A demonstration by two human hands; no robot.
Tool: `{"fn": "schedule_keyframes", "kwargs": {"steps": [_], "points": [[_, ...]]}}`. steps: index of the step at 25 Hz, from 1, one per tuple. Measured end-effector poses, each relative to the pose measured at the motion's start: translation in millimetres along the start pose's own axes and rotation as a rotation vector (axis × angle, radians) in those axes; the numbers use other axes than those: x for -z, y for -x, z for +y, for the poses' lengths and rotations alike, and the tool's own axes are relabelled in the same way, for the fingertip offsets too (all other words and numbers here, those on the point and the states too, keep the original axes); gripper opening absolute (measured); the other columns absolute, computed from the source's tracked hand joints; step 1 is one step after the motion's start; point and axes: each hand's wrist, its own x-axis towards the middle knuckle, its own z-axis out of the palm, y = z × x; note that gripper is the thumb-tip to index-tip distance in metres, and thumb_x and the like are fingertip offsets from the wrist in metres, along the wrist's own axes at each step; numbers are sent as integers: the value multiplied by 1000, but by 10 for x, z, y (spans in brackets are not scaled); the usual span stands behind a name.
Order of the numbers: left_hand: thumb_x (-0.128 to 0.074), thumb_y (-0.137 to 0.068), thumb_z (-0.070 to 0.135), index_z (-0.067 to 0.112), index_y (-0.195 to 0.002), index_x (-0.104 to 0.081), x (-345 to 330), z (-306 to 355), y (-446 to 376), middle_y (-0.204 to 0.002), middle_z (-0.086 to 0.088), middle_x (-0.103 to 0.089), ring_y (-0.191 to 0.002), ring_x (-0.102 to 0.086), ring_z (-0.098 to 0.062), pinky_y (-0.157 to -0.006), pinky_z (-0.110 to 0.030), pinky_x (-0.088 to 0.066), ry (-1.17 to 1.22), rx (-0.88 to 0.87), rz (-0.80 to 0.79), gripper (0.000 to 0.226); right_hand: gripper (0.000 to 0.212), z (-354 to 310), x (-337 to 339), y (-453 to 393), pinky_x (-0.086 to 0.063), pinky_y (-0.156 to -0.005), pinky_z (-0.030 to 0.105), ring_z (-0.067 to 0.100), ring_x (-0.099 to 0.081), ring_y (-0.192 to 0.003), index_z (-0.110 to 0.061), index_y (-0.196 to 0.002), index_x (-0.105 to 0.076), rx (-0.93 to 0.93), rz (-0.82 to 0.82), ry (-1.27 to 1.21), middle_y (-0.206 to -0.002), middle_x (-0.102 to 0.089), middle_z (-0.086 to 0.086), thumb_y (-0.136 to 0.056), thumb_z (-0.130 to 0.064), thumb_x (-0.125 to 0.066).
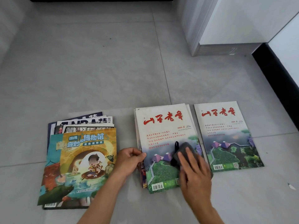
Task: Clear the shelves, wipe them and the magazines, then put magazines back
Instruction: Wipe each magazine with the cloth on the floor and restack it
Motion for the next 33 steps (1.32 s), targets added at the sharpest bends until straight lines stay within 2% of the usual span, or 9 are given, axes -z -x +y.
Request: {"fn": "schedule_keyframes", "kwargs": {"steps": [1, 3, 5, 8, 13, 19, 22, 28, 33], "points": [[-80, -80, 13, 12, -76, -70, -6, -8, 4, -67, -1, -71, -64, -62, -15, -65, -28, -51, 14, 1, -2, 11, 50, -215, -87, 86, -40, -107, 49, 35, -46, -129, -27, -136, -60, 11, 9, -6, -151, -46, -2, -88, -25, -49], [-79, -81, 11, 9, -76, -70, -16, 18, 43, -67, -4, -71, -64, -63, -17, -63, -27, -51, 41, 5, 0, 10, 43, -564, -237, 344, -41, -105, 45, 29, -50, -126, -33, -132, -62, 337, -44, -53, -148, -52, -5, -93, -24, -46], [-79, -81, 11, 8, -77, -70, -21, 42, 40, -68, -6, -72, -65, -64, -19, -67, -31, -53, 29, 5, -6, 10, 37, -460, -203, 376, -41, -105, 37, 22, -53, -126, -39, -132, -59, 577, -140, -74, -148, -50, -12, -104, -28, -37], [-79, -80, 12, 10, -77, -71, 7, 50, 35, -72, -5, -74, -68, -66, -18, -72, -33, -56, 11, 1, -27, 9, 38, -161, -72, 215, -41, -105, 37, 22, -53, -128, -40, -136, -55, 437, -151, -118, -152, -45, -15, -102, -31, -39], [-72, -81, -2, 10, -76, -71, 18, 35, 47, -65, -3, -70, -63, -62, -15, -59, -24, -49, 64, 28, -45, 13, 72, -509, -182, -431, -44, -108, 49, 28, -46, -134, -34, -142, -49, 321, -201, -43, -153, -44, -7, -76, -14, -70], [-80, -79, 9, 9, -72, -70, 5, 30, 40, -63, -1, -69, -59, -61, -12, -61, -26, -48, 71, -1, -19, 12, 55, -802, -640, -1818, -42, -106, 54, 35, -46, -131, -28, -141, -53, 259, -213, -116, -152, -46, -1, -89, -11, -60], [-81, -78, 7, 8, -71, -71, 4, 11, 13, -63, -2, -69, -58, -61, -12, -62, -25, -49, 58, -17, -7, 12, 56, -606, -597, -1774, -42, -108, 53, 34, -46, -132, -28, -143, -51, 361, -184, -78, -154, -44, -2, -91, -12, -61], [-81, -78, 8, 6, -76, -72, -6, 9, -15, -65, -1, -71, -58, -63, -9, -64, -23, -50, 31, -5, 6, 10, 49, 448, -299, -1694, -39, -112, 54, 36, -47, -132, -25, -144, -52, 41, -102, -138, -156, -41, 1, -96, -14, -56], [-82, -77, 9, 7, -75, -72, -19, 6, -2, -67, -3, -72, -63, -62, -14, -68, -26, -52, 22, -11, 23, 11, 49, 443, -70, -754, -40, -109, 52, 32, -43, -136, -24, -145, -50, 77, -112, -120, -160, -35, -4, -97, -25, -40]]}}
